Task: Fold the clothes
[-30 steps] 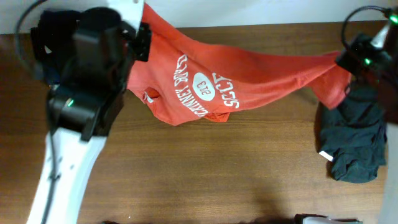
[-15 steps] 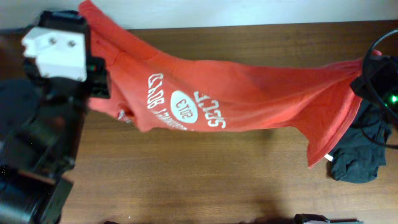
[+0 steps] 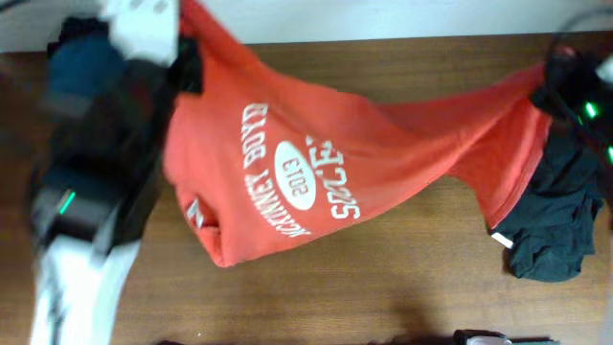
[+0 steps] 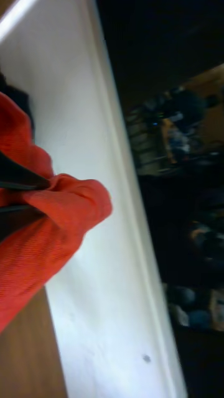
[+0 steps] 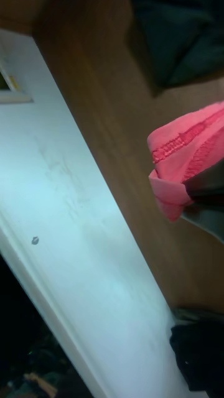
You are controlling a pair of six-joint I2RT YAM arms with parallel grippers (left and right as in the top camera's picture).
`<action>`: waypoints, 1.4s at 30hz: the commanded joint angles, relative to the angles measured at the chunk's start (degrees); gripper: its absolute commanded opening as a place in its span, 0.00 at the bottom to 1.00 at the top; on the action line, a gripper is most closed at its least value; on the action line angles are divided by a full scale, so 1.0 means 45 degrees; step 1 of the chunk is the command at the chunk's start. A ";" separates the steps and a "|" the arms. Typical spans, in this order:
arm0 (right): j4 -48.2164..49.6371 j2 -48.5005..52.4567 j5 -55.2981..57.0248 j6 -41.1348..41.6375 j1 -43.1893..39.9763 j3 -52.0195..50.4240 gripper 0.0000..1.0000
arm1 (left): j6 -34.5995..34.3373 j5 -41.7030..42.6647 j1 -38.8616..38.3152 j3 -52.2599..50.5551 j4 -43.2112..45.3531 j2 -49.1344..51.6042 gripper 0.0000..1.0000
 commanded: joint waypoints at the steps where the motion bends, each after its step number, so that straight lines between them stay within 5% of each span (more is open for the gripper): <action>1: 0.1224 0.1579 -0.0743 -0.0136 0.0068 0.0107 0.04 | 0.0117 0.0068 0.0466 0.0053 0.1418 0.1831 0.02; 8: 0.6698 0.4371 -0.4080 -0.0010 0.0058 0.0311 0.04 | 0.0597 -0.0423 0.1064 0.0311 0.7543 0.5042 0.07; 12: 0.6829 0.4551 -0.4080 -0.0019 -0.0204 0.1520 0.04 | 0.1530 -0.1792 0.1122 0.1175 0.8772 0.5047 0.09; 20: 0.2395 0.4435 -0.3905 -0.1904 -0.0957 0.4187 0.05 | 0.1749 -0.2030 0.1171 0.3604 0.3016 0.4129 0.10; 22: 0.0971 0.4483 -0.3502 -0.2161 -0.0957 0.4133 0.19 | 0.1093 -0.2030 0.1171 0.3599 0.1001 0.3983 0.17; 24: -0.0325 0.4595 -0.3366 -0.2390 -0.0933 0.3959 0.30 | 0.0262 -0.1880 0.1171 0.3594 -0.1209 0.3973 0.37; 26: -0.1724 0.4779 -0.3361 -0.2569 -0.0933 0.3730 0.45 | -0.0325 -0.1321 0.1171 0.3575 -0.3288 0.4075 0.41; 30: -0.3721 0.5158 -0.3317 -0.2565 -0.0933 0.3662 0.40 | -0.1258 -0.0083 0.1171 0.3570 -0.5999 0.4240 0.39; 33: -0.4274 0.5187 -0.2812 -0.2560 -0.0933 0.3662 0.45 | -0.1443 0.0442 0.1171 0.3570 -0.7096 0.4235 0.41; 37: -0.4303 0.5153 -0.2361 -0.2560 -0.0933 0.3662 0.73 | -0.1438 0.0457 0.1161 0.3575 -0.7597 0.4240 0.66; 39: -0.4299 0.5187 -0.2365 -0.2560 -0.0933 0.3662 0.85 | -0.1443 0.0466 0.1166 0.3575 -0.7553 0.4289 0.70; 42: -0.4337 0.5251 -0.2365 -0.2560 -0.0933 0.3662 0.87 | -0.1443 0.1093 0.1175 0.3565 -0.7611 0.4493 0.76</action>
